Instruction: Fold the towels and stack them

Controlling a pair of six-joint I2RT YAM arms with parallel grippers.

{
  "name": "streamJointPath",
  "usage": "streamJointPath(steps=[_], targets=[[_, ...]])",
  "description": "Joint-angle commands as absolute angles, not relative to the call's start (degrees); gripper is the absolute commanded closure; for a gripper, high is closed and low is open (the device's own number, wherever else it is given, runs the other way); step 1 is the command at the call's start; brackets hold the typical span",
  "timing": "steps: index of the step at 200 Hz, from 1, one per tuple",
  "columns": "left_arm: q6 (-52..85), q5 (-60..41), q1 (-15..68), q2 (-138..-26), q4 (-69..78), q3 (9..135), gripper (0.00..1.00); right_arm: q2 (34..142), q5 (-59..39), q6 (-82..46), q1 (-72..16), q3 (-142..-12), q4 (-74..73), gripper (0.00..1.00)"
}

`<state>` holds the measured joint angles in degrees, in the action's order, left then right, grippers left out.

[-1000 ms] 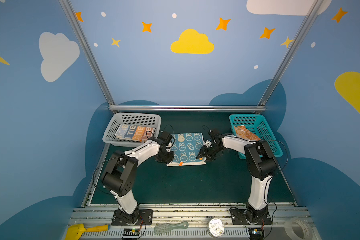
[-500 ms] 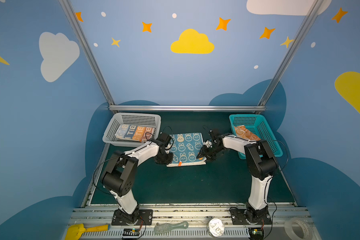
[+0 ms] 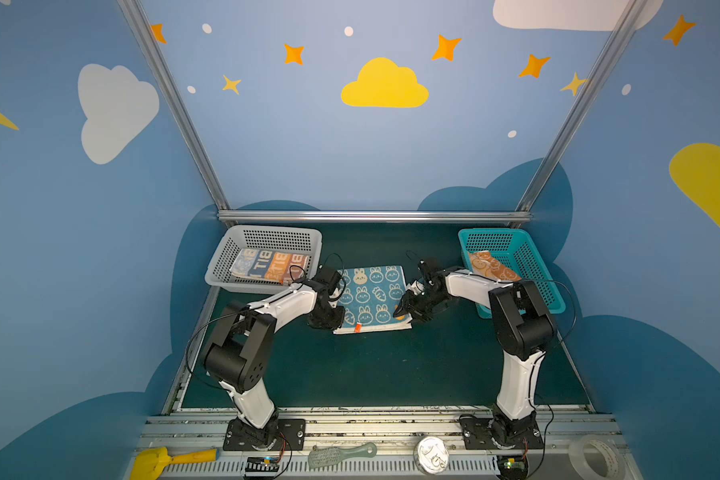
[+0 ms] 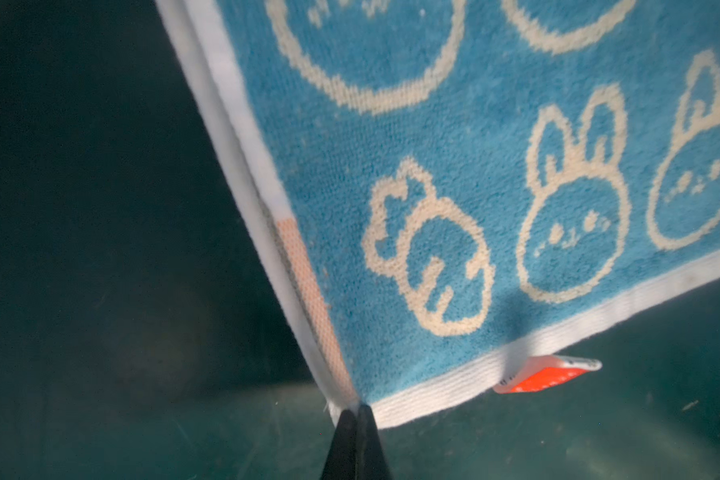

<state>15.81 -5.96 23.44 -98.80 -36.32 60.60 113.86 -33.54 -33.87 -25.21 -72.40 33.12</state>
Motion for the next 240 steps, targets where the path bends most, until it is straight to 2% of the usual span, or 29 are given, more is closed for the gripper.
streamJointPath(steps=[1,131,149,182,197,212,224,240], targets=[[15.3,-5.7,23.05,-98.13,-36.65,59.94,0.97,117.44,-25.89,-33.4,-24.35,-69.86,34.63,0.53],[16.13,-6.17,22.99,-100.02,-36.18,60.51,0.97,115.73,-27.05,-33.05,-24.21,-70.2,34.61,0.5],[16.69,-5.4,22.96,-100.02,-36.04,60.62,0.94,114.84,-27.41,-32.96,-24.25,-70.65,34.85,0.49],[16.91,-4.4,23.03,-99.73,-36.22,61.08,0.88,112.72,-26.99,-32.92,-24.23,-70.63,35.64,0.36],[16.88,-4.11,23.03,-99.65,-36.38,61.33,0.8,111.79,-26.97,-32.88,-24.3,-70.32,35.94,0.31],[16.95,-4.04,23.07,-99.46,-36.39,61.45,0.8,110.58,-26.65,-32.79,-24.28,-69.65,36.14,0.25],[16.8,-3.46,23.03,-99.19,-36.63,61.68,0.73,109.36,-26.48,-32.7,-24.27,-69.1,36.3,0.24],[16.75,-2.76,23.03,-98.49,-36.87,62.07,0.72,107.27,-26.61,-32.44,-24.26,-68.33,36.67,0.16]])
